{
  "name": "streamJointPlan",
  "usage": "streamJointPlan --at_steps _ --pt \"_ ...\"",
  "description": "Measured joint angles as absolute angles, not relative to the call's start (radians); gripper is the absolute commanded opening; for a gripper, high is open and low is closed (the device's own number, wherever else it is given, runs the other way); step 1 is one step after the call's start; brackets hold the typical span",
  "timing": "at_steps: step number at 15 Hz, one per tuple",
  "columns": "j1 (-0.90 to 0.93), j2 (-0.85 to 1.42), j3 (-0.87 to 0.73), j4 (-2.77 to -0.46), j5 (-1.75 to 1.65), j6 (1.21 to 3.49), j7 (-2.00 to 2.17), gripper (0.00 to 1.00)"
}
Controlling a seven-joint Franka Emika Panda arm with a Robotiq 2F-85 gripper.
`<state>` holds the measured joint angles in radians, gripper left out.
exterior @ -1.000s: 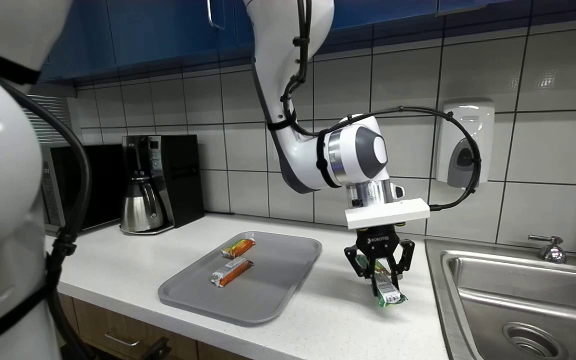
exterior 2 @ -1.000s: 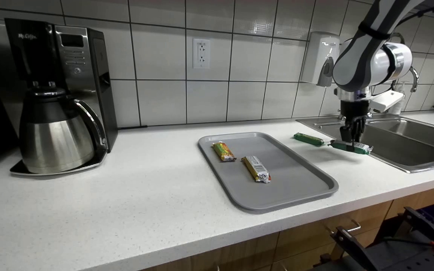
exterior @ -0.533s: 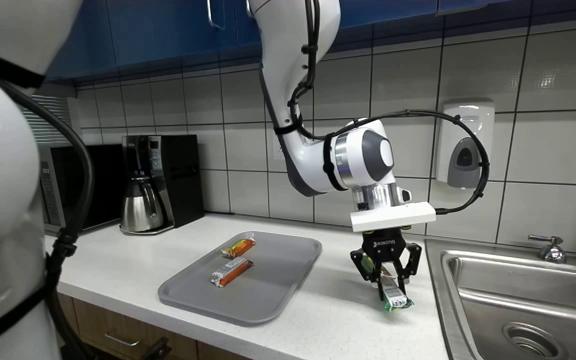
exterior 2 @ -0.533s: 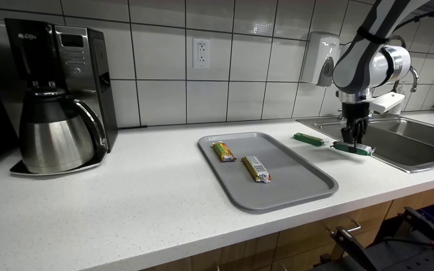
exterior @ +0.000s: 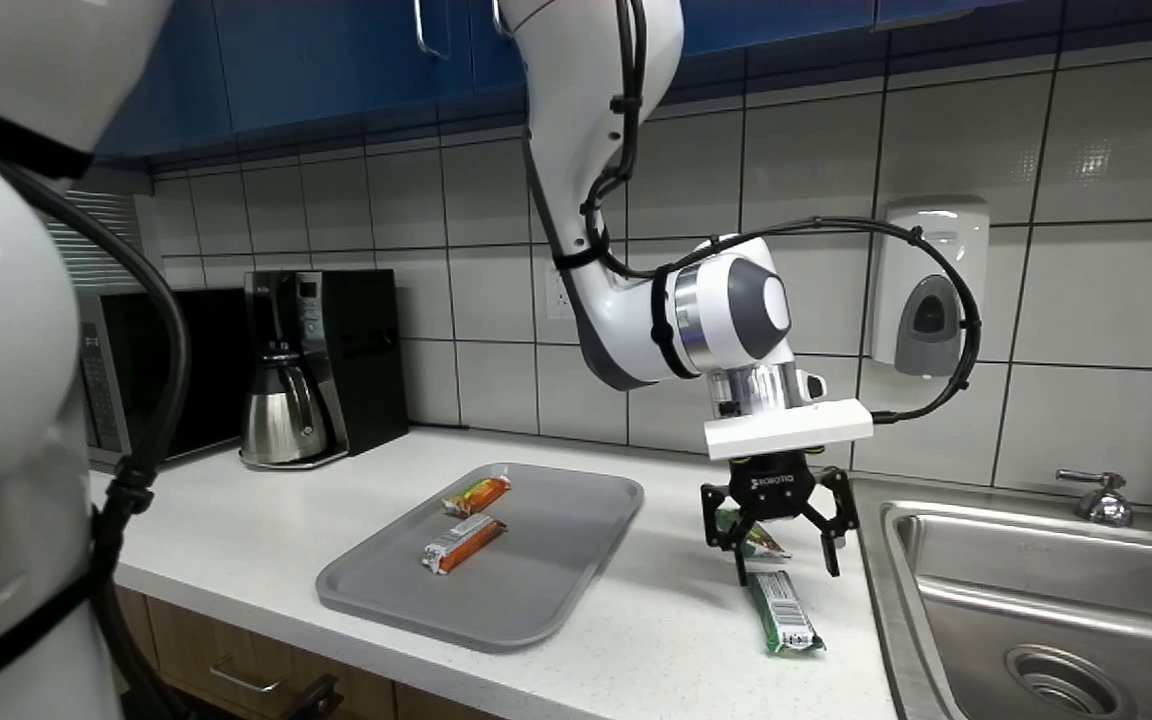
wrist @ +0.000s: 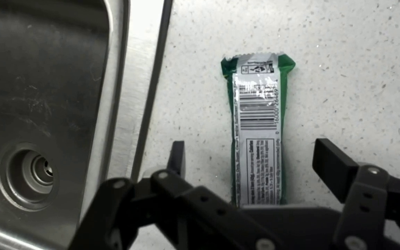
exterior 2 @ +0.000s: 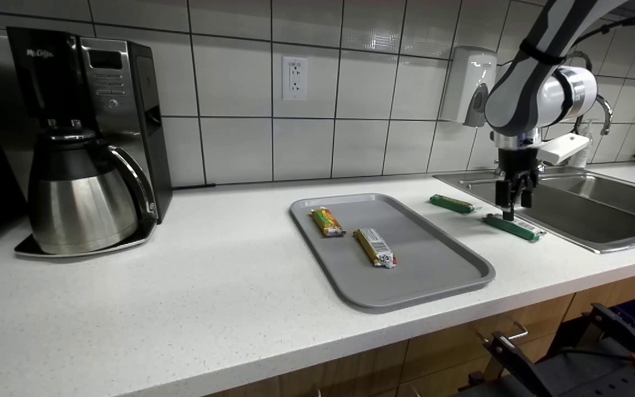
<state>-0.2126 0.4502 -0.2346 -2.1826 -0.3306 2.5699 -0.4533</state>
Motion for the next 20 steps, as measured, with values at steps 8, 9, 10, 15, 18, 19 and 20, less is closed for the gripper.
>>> streamJointPlan --at_steps 8,9,10,15,18,19,20 --pt "-0.188 0.423 -0.23 -2.164 -0.33 2.521 -0.374 1.0" --pt "-0.181 0.417 -0.228 -2.164 -0.33 2.508 -0.357 1.0" --pt "-0.175 0.41 -0.223 -2.164 -0.328 2.495 -0.34 1.0" --pt "-0.138 0.37 -0.193 -2.173 -0.319 2.436 -0.252 1.0" --pt "-0.115 0.348 -0.177 -2.185 -0.306 2.415 -0.201 1.0" --pt "-0.108 0.341 -0.172 -2.19 -0.298 2.411 -0.185 1.0" --pt "-0.103 0.335 -0.165 -2.195 -0.288 2.409 -0.171 1.0"
